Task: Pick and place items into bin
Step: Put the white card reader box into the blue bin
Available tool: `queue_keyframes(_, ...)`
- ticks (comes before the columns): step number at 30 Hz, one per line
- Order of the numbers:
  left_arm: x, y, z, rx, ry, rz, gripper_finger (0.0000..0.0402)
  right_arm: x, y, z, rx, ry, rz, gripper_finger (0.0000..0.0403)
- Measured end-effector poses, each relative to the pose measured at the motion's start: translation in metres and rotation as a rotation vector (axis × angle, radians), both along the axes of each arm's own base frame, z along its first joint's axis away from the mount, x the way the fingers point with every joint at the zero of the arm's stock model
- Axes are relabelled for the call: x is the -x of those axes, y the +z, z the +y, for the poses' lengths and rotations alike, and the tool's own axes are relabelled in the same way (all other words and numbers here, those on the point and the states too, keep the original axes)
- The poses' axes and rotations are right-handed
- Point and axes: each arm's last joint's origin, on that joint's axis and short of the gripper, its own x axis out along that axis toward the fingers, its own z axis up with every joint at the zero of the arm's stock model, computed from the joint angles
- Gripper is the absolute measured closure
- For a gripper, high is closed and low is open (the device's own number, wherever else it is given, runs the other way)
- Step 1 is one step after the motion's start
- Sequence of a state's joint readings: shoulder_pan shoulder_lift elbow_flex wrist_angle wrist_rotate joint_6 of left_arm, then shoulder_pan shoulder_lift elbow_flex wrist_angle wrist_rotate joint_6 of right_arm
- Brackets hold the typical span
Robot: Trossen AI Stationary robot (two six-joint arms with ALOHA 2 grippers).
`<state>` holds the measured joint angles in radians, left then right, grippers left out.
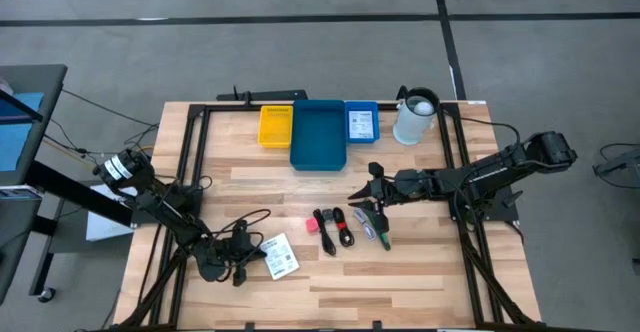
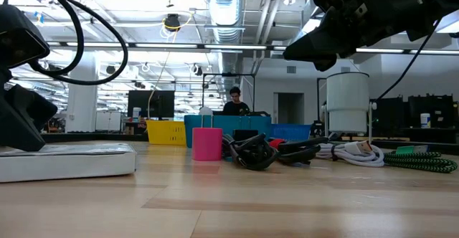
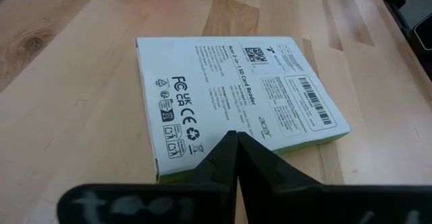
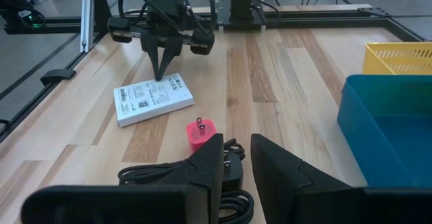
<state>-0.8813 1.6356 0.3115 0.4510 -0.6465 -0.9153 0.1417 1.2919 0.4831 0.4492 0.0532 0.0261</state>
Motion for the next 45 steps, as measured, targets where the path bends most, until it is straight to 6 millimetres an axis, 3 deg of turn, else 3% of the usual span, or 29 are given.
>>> queue_keyframes(45, 0.0005, -0.0037, 0.0043, -0.085, 0.059, -0.035, 0.0402, 0.0000, -0.0001, 0.0000, 0.000, 0.000, 0.001, 0.0331)
